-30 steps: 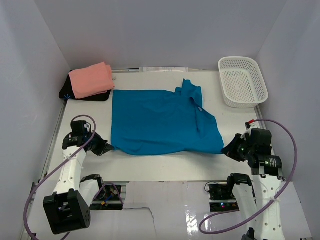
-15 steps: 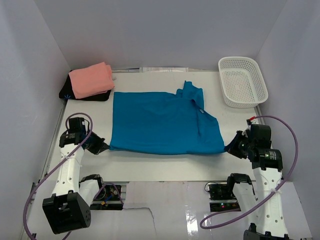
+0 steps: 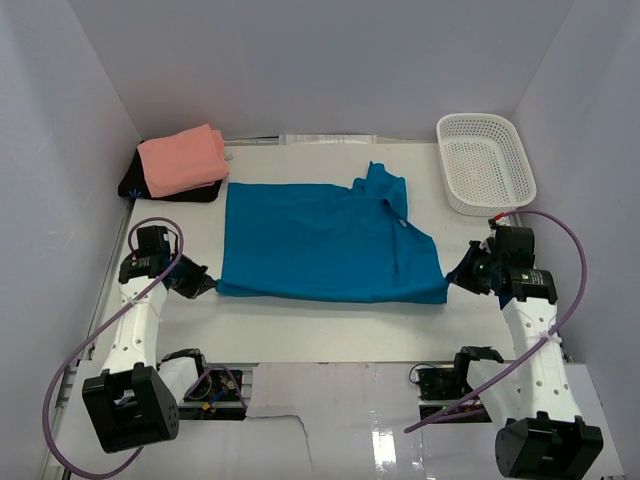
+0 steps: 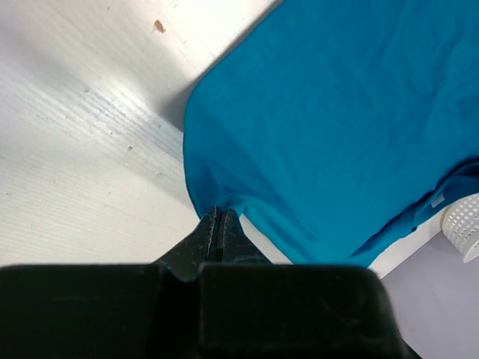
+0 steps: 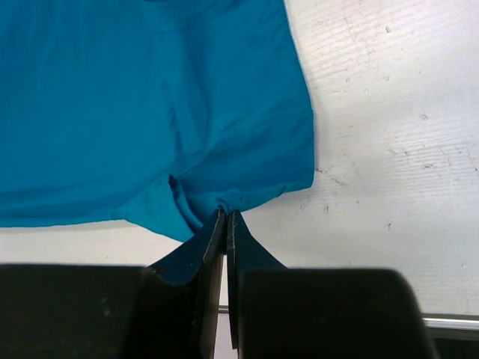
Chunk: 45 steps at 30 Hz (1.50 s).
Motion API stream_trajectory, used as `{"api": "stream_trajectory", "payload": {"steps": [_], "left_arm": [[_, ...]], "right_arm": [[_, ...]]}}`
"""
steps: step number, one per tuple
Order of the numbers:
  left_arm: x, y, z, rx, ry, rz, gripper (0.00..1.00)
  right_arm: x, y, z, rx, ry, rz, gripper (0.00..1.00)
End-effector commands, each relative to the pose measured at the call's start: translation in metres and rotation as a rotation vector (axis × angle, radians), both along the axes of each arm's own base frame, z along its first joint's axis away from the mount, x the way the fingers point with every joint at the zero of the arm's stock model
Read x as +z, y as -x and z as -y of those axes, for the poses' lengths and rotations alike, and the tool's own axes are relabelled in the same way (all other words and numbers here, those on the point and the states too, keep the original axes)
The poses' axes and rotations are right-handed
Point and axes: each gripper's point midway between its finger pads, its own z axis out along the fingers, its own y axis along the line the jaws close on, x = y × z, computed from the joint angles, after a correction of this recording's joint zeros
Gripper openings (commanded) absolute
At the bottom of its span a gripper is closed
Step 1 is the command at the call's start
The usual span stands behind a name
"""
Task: Fold and stack the t-shirts
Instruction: Flatten out the tshirt
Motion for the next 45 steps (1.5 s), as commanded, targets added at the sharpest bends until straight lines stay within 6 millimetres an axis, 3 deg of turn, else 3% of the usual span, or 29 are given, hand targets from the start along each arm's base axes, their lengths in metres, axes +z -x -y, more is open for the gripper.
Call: {"api": "stream_trajectory", "payload": {"steps": [1,11,19,26,32,40,45], "left_arm": [[0.019,-0.026,-0.008,0.029,-0.020,0.095,0.00],[0.019,-0.051,-0.017,0.056,-0.037,0.116,0.00],[0.016,-0.071,-0.019,0.055,-0.022,0.122,0.00],[0.009,-0.076,-0.024,0.055,-0.047,0.109,0.00],[0.004,-0.075,-0.026,0.062,-0.057,0.094,0.00],[0.010,-0.071,-0.026,0.064,-0.062,0.116,0.00],[0.004,-0.064,-0.024,0.065,-0.061,0.102,0.00]], "right_arm": [[0.023,-0.027,0.001,0.028,0.028,0.105,0.08],[0.030,-0.069,-0.005,0.054,0.052,0.117,0.08],[0.038,-0.103,-0.035,0.141,0.058,0.131,0.08],[0.039,-0.124,-0.055,0.201,0.072,0.132,0.08],[0.039,-0.133,-0.062,0.218,0.075,0.130,0.08],[0.079,-0.134,-0.063,0.223,0.073,0.240,0.08],[0.092,-0.130,-0.075,0.273,0.034,0.273,0.08]]}}
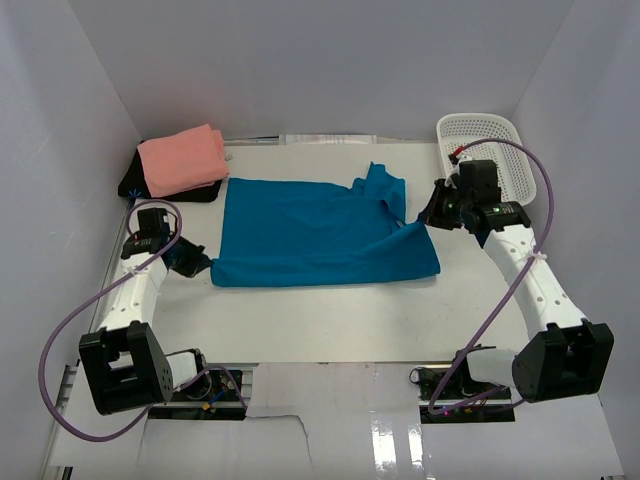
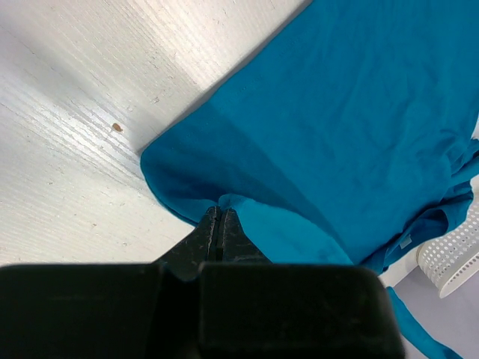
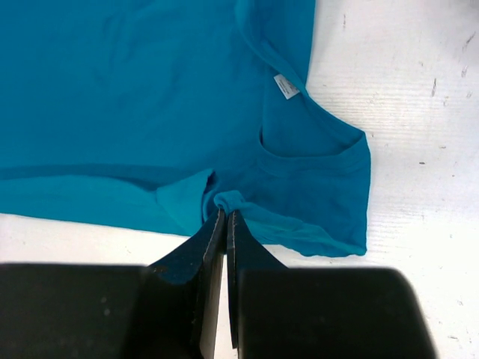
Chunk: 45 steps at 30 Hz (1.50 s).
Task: Fold and stack the t-shirts
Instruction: Flatten out the tshirt
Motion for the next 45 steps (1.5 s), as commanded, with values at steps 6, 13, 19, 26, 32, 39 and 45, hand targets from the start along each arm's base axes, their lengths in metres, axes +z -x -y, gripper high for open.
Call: {"api": "stream_trajectory", "payload": {"steps": [6,13,19,26,32,39,45], "left_arm": [[0.008,0.001,-0.005,0.019,-0.026,0.043,0.00],[0.024,-0.005,-0.015,0.040,-0.076,0.070,0.00],[0.023,-0.005,-0.017,0.042,-0.087,0.065,0.00],[0.015,-0.004,-0.017,0.044,-0.087,0.040,0.00],[0.017,-0.008,-0.020,0.044,-0.098,0.047,0.00],[0.016,-0.020,-0.021,-0.004,-0.112,0.047,0.00],[0.022,-0.034,-0.024,-0.014,-0.120,0.058,0.00]], "right_arm": [[0.015,-0.006,-0.026,0.104,-0.024,0.056,0.08],[0.022,-0.008,-0.034,0.126,-0.029,0.079,0.08],[0.010,-0.006,-0.031,0.121,-0.008,0.054,0.08],[0.018,-0.011,-0.031,0.113,-0.006,0.081,0.08],[0.021,-0.015,-0.024,0.091,0.031,0.076,0.08],[0.023,-0.015,-0.024,0.086,0.029,0.089,0.08],[0.035,-0.025,-0.027,0.087,0.021,0.103,0.08]]}}
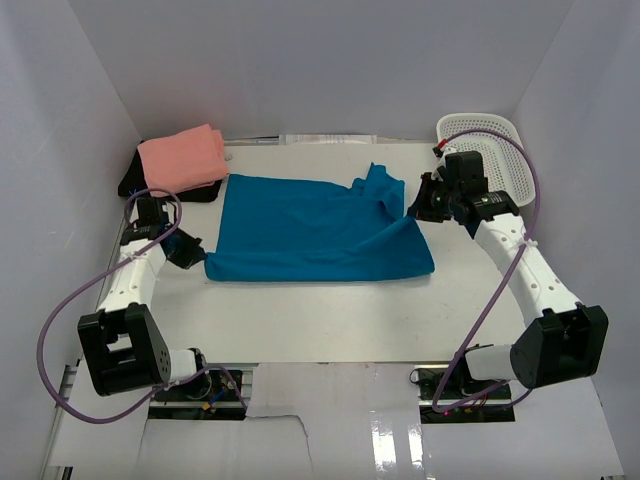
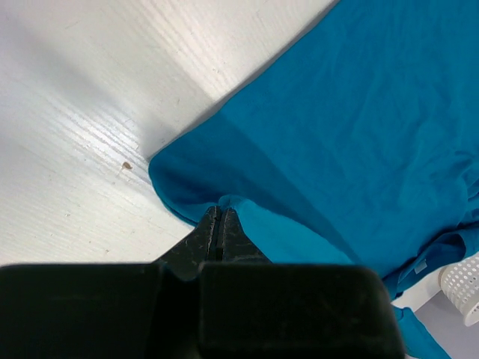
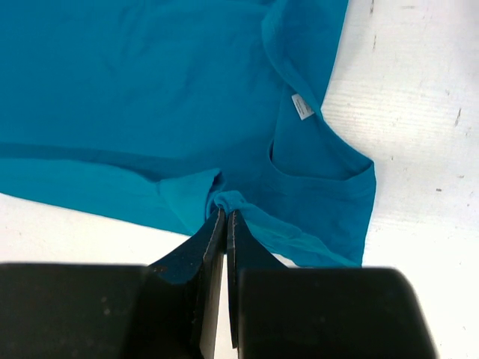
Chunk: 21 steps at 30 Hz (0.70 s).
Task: Fold and stack the t-shirts
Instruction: Flatten out the tshirt
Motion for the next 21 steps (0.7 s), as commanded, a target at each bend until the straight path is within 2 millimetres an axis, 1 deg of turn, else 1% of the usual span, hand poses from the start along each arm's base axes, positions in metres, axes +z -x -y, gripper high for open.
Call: {"api": "stream_trajectory", "payload": {"steps": [1,4,6,7,9,10,12,16,18,20,21], "left_arm": [[0.024,-0.021,-0.008,-0.008,-0.035,0.082,0.00],[0.030,-0.027,-0.009,-0.007,-0.035,0.097,0.00],[0.031,-0.029,-0.009,-0.009,-0.035,0.101,0.00],[0.031,-0.029,-0.009,-0.009,-0.035,0.101,0.00],[0.026,-0.030,-0.008,-0.012,-0.031,0.092,0.00],[0.024,-0.030,-0.007,-0.017,-0.024,0.088,0.00],[0.016,-0.028,-0.006,-0.021,-0.017,0.068,0.00],[0.009,-0.028,-0.004,-0.034,-0.006,0.055,0.00],[0.017,-0.033,-0.004,-0.049,-0.011,0.079,0.00],[0.030,-0.040,-0.005,-0.082,-0.029,0.122,0.00],[0.049,-0.051,-0.006,-0.097,-0.046,0.170,0.00]], "right_arm": [[0.032,-0.017,-0.004,0.010,-0.007,0.093,0.08],[0.036,-0.019,-0.004,0.008,-0.004,0.100,0.08],[0.033,-0.020,-0.004,0.008,-0.001,0.097,0.08],[0.029,-0.019,-0.003,0.006,0.004,0.089,0.08],[0.024,-0.019,-0.003,0.008,0.005,0.080,0.08],[0.017,-0.018,-0.004,0.012,0.005,0.067,0.08],[0.015,-0.018,-0.005,0.016,0.001,0.069,0.08],[0.012,-0.018,-0.005,0.017,0.000,0.060,0.08],[0.021,-0.021,-0.005,0.014,-0.002,0.079,0.08],[0.034,-0.025,-0.004,0.009,0.006,0.105,0.08],[0.058,-0.032,-0.005,0.012,-0.003,0.157,0.08]]}}
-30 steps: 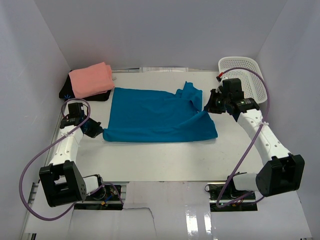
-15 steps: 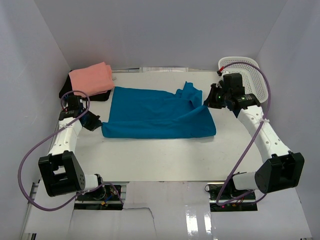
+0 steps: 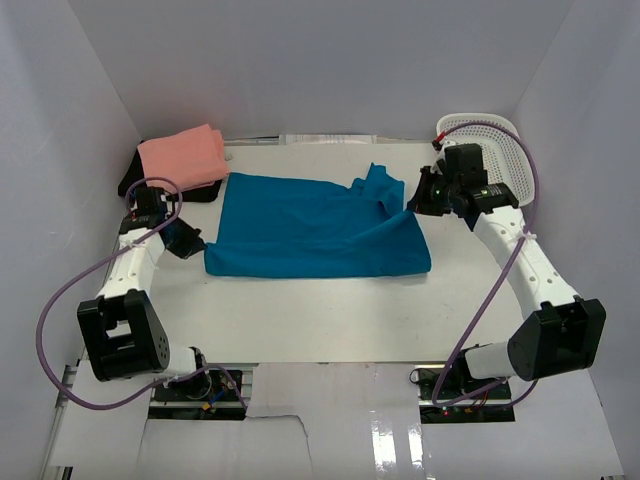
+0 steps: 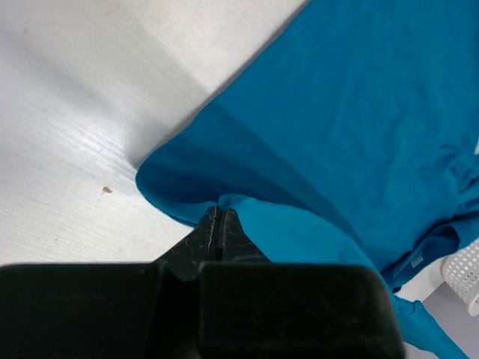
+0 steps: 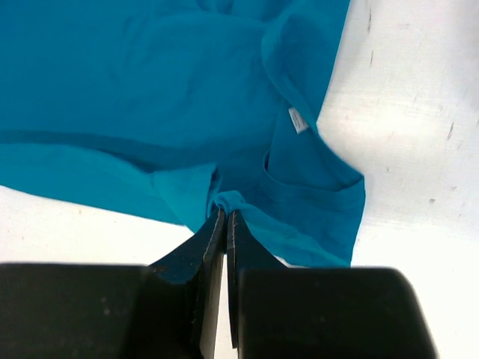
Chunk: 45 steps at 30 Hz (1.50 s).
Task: Fold and stack the t-shirts
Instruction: Flatten out the tshirt
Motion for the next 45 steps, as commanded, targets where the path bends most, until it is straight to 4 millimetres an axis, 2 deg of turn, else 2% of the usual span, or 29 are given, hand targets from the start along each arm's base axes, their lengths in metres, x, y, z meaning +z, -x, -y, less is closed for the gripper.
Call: {"api": "stream_trajectory", "payload": {"steps": [1,2,3,4,6,7,9,11,13,14,15,16,17,18,21,22,23,24,27,28,29,32,37,42,44,45], "left_arm": [[0.056,-0.035,-0.006,-0.082,-0.061,0.181,0.00],[0.067,-0.038,-0.004,-0.105,-0.060,0.193,0.00],[0.079,-0.043,-0.002,-0.122,-0.064,0.209,0.00],[0.103,-0.054,-0.001,-0.141,-0.069,0.262,0.00],[0.123,-0.058,0.007,-0.171,-0.042,0.325,0.00],[0.132,-0.059,0.009,-0.173,-0.039,0.357,0.00],[0.164,-0.058,0.015,-0.187,-0.032,0.467,0.00],[0.207,-0.054,0.019,-0.201,-0.047,0.589,0.00],[0.240,-0.047,0.025,-0.229,-0.060,0.677,0.00],[0.265,-0.043,0.026,-0.237,-0.086,0.736,0.00],[0.286,-0.033,0.027,-0.243,-0.108,0.792,0.00],[0.299,-0.026,0.027,-0.235,-0.128,0.826,0.00],[0.312,-0.021,0.027,-0.232,-0.142,0.862,0.00],[0.328,-0.007,0.028,-0.227,-0.164,0.913,0.00],[0.362,0.012,0.028,-0.203,-0.210,1.034,0.00],[0.378,0.026,0.030,-0.196,-0.226,1.092,0.00],[0.393,0.032,0.029,-0.182,-0.246,1.144,0.00],[0.408,0.039,0.029,-0.169,-0.259,1.182,0.00],[0.441,0.060,0.025,-0.129,-0.311,1.261,0.00],[0.446,0.065,0.024,-0.114,-0.323,1.276,0.00],[0.456,0.076,0.019,-0.076,-0.350,1.309,0.00],[0.474,0.105,0.014,-0.012,-0.394,1.372,0.00],[0.503,0.138,-0.001,0.110,-0.467,1.428,0.00],[0.510,0.156,-0.004,0.148,-0.487,1.457,0.00],[0.504,0.148,-0.006,0.151,-0.487,1.436,0.00],[0.493,0.136,-0.005,0.131,-0.478,1.405,0.00]], "right_arm": [[0.063,-0.024,-0.003,0.017,0.001,0.173,0.08],[0.076,-0.025,-0.003,0.019,-0.001,0.192,0.08],[0.110,-0.029,-0.004,0.020,-0.016,0.269,0.08],[0.128,-0.028,-0.005,0.030,-0.025,0.312,0.08],[0.175,-0.021,-0.003,0.030,-0.052,0.429,0.08],[0.188,-0.017,-0.001,0.022,-0.055,0.466,0.08],[0.223,-0.002,0.004,0.017,-0.071,0.570,0.08],[0.254,0.017,0.010,0.017,-0.083,0.666,0.08],[0.278,0.032,0.014,0.019,-0.093,0.739,0.08],[0.293,0.049,0.019,0.022,-0.095,0.795,0.08],[0.306,0.058,0.020,0.028,-0.102,0.846,0.08],[0.315,0.067,0.023,0.031,-0.107,0.888,0.08],[0.324,0.087,0.027,0.031,-0.117,0.939,0.08],[0.332,0.098,0.029,0.043,-0.117,0.982,0.08],[0.360,0.138,0.037,0.055,-0.132,1.128,0.08],[0.368,0.149,0.039,0.063,-0.129,1.169,0.08],[0.382,0.168,0.044,0.060,-0.137,1.234,0.08],[0.389,0.178,0.047,0.060,-0.138,1.269,0.08],[0.415,0.219,0.056,0.067,-0.143,1.408,0.08],[0.422,0.230,0.059,0.065,-0.143,1.447,0.08],[0.431,0.250,0.064,0.056,-0.152,1.506,0.08],[0.444,0.282,0.077,0.024,-0.154,1.592,0.08],[0.463,0.322,0.095,-0.033,-0.164,1.684,0.08],[0.471,0.320,0.095,-0.033,-0.162,1.659,0.08],[0.468,0.301,0.092,-0.041,-0.160,1.603,0.08],[0.463,0.281,0.087,-0.039,-0.156,1.551,0.08]]}}
